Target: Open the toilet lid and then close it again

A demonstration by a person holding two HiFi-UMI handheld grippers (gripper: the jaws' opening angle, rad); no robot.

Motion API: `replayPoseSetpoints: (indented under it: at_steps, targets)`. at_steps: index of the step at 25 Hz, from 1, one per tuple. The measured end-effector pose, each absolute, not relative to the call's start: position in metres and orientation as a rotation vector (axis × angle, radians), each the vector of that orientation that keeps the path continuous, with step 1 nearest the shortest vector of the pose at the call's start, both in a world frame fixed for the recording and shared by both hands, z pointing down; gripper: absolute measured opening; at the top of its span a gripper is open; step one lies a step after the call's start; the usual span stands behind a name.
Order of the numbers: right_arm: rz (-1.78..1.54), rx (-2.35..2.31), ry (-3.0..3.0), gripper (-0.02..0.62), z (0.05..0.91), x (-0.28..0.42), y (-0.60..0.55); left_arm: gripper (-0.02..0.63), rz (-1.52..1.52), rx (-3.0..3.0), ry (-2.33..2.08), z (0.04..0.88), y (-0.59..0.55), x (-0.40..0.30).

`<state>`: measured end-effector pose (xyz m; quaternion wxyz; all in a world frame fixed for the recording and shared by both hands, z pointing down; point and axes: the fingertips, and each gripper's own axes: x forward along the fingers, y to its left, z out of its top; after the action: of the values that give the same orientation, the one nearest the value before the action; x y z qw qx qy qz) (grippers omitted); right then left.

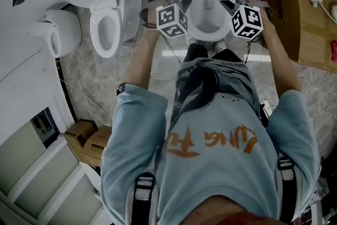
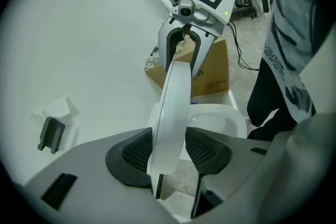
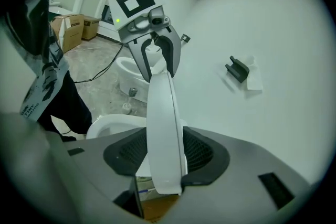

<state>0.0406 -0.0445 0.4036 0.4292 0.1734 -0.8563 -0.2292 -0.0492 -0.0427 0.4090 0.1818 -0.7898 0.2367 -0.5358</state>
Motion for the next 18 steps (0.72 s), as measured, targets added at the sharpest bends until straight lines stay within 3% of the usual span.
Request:
replayPoseSetpoints:
  at_steps: [18]
  targets:
    - [-0.308,0.14,-2.187,0.253,0.509,0.036,0.064,0.232,-1.753,-2.251,0.451,0.52,0.065,-0.05]
